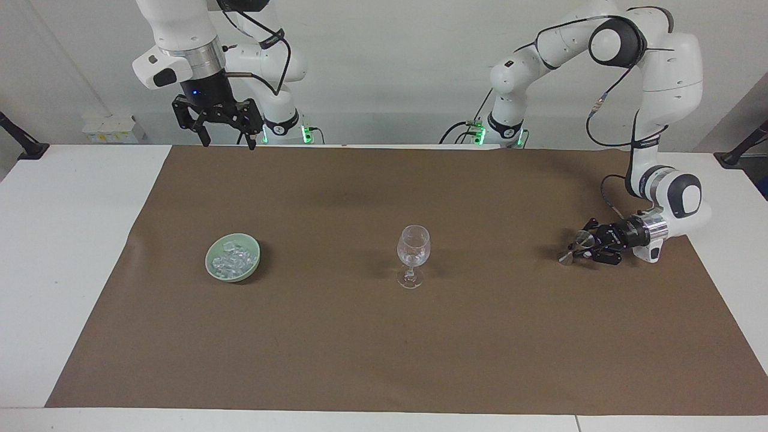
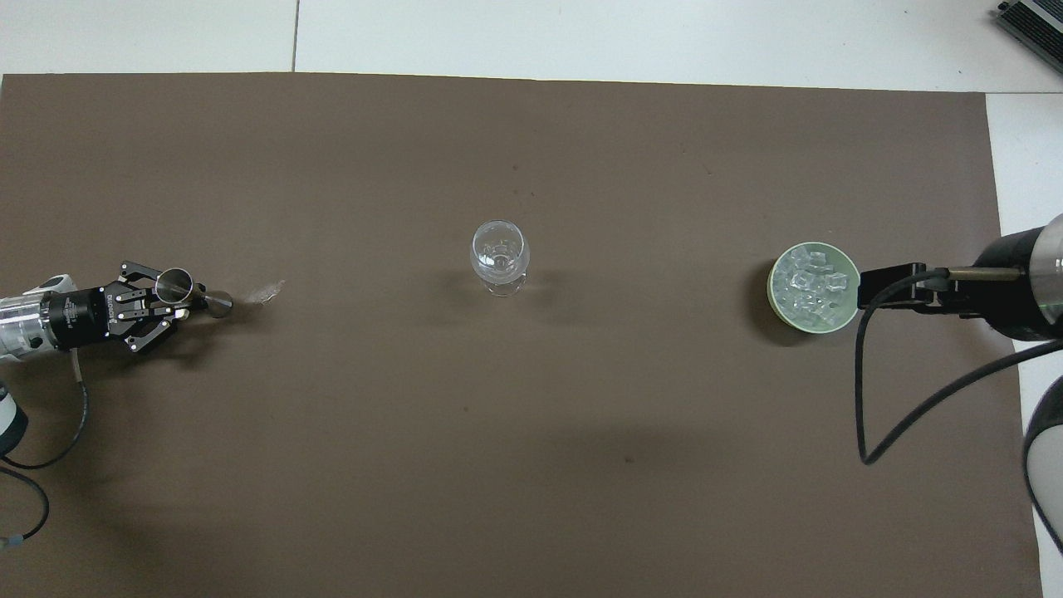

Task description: Pour wine and add ice with both arms

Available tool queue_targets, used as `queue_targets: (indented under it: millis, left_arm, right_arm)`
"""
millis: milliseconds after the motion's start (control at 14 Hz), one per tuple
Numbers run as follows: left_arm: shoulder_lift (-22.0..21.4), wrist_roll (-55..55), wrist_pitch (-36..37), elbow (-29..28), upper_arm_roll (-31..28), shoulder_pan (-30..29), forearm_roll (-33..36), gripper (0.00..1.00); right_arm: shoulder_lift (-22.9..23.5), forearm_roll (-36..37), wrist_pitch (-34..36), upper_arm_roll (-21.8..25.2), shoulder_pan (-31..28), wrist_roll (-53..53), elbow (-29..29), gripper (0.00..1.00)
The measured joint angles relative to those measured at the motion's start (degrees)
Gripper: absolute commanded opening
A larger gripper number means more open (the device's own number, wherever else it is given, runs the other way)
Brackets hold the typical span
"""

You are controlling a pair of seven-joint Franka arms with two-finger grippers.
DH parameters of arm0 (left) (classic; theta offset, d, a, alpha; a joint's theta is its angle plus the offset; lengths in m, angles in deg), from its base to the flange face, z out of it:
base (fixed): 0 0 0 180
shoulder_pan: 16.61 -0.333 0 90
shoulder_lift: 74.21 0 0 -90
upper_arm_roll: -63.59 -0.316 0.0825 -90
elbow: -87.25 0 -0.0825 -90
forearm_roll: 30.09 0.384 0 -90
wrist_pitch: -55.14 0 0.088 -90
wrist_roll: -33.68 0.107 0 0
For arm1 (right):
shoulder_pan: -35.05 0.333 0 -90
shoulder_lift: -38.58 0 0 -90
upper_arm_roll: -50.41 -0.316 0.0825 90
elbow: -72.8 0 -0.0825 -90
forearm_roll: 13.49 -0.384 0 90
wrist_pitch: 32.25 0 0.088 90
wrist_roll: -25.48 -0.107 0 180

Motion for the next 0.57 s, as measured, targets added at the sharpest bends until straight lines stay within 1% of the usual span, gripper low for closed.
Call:
queue_targets:
  millis: [71,214,286,357,429,571]
  left_arm:
    - [0.0,0.0,0.0,0.0,0.0,0.0,0.0,0.38]
    - [0.0,0.0,0.0,0.0,0.0,0.0,0.0,0.55]
    - [0.0,0.0,0.0,0.1,0.0,0.0,0.1,0.59]
    - [0.0,0.0,0.0,0.3,0.0,0.0,0.4,0.67]
    - [0.0,-0.1,0.0,0.7,0.0,0.0,1.1,0.71]
    - [0.0,-0.1,0.1,1.6,0.0,0.0,1.8,0.82]
  right_arm:
    - [0.0,0.0,0.0,0.0,0.0,0.0,0.0,1.00]
    - [0.0,0.0,0.0,0.0,0.0,0.0,0.0,1.00]
    - [0.0,0.0,0.0,0.0,0.0,0.0,0.0,1.00]
    - [0.0,0.0,0.0,0.0,0.0,0.0,0.0,1.00]
    - [0.0,0.0,0.0,0.0,0.0,0.0,0.0,1.00]
    - [0.0,0.0,1.4,-0.1,0.0,0.0,0.0,1.00]
